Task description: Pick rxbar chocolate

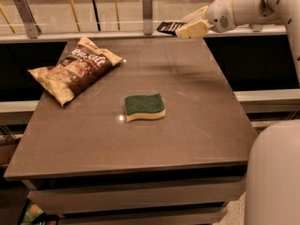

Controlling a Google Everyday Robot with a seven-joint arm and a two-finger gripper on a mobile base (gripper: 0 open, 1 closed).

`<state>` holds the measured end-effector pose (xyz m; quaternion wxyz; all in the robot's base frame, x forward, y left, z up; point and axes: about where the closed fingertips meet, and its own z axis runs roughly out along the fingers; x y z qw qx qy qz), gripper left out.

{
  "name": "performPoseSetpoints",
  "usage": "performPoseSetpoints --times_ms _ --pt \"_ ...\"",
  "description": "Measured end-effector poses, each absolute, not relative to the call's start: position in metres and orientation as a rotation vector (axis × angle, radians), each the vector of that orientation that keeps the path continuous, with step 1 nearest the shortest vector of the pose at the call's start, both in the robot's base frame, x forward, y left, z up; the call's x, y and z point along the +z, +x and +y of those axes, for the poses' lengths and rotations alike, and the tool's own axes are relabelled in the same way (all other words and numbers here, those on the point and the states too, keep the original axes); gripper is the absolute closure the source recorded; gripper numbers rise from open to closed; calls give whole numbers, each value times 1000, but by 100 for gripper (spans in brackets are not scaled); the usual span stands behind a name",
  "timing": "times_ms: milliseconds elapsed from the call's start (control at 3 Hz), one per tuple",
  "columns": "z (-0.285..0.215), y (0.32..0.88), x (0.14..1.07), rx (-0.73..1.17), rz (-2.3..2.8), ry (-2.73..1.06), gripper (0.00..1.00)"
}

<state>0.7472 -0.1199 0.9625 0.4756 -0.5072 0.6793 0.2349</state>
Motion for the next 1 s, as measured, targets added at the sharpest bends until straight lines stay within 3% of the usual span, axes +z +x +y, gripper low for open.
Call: performPoseSetpoints --times_ms 1000 --pt "-107 711 985 478 1688 -1255 100"
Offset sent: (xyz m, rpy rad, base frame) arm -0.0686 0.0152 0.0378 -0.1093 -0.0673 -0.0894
